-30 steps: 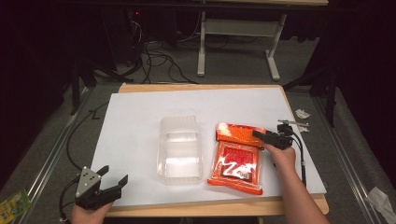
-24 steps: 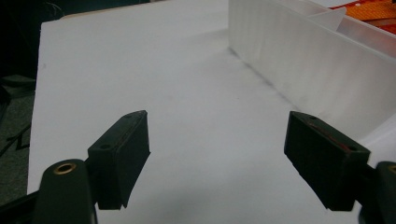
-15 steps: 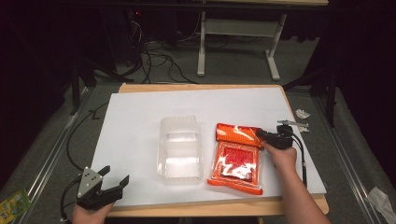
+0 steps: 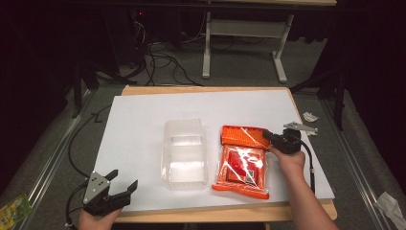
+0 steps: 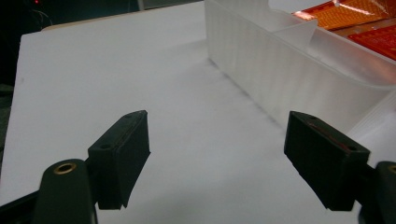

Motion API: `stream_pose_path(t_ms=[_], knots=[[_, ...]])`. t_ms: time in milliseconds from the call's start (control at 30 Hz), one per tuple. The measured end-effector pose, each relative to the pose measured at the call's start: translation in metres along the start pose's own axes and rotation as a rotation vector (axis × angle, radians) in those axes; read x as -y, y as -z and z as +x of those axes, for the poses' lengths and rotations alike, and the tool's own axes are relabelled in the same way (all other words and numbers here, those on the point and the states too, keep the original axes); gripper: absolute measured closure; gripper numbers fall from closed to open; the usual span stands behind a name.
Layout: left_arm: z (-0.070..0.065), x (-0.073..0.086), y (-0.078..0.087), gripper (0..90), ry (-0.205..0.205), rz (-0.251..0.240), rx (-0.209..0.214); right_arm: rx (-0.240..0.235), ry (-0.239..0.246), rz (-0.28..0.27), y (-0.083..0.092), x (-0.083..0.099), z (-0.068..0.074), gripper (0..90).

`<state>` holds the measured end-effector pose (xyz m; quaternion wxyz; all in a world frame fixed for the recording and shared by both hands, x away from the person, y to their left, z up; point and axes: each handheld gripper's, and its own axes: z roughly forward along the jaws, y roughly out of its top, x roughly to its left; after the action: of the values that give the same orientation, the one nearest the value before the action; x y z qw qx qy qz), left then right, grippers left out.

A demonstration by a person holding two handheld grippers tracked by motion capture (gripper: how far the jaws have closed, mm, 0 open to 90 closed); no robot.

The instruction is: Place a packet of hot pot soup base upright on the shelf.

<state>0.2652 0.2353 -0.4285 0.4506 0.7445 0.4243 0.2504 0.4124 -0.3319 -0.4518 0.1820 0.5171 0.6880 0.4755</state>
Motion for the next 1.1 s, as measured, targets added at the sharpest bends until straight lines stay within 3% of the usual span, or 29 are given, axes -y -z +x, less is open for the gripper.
stream_pose_path(t_ms=[267,767,1100], knots=[[-0.019,-0.015,-0.005,23.0,-0.030,-0.034,0.041,-0.014,0.047,-0.089,0.023,-0.010,0.016,90.0],[-0.050,-0.041,-0.022,23.0,-0.038,-0.069,0.166,-0.093,0.156,-0.256,0.073,-0.027,0.064,90.0],[-0.064,-0.063,-0.040,23.0,-0.006,-0.087,0.226,-0.150,0.210,-0.330,0.101,-0.031,0.090,90.0]])
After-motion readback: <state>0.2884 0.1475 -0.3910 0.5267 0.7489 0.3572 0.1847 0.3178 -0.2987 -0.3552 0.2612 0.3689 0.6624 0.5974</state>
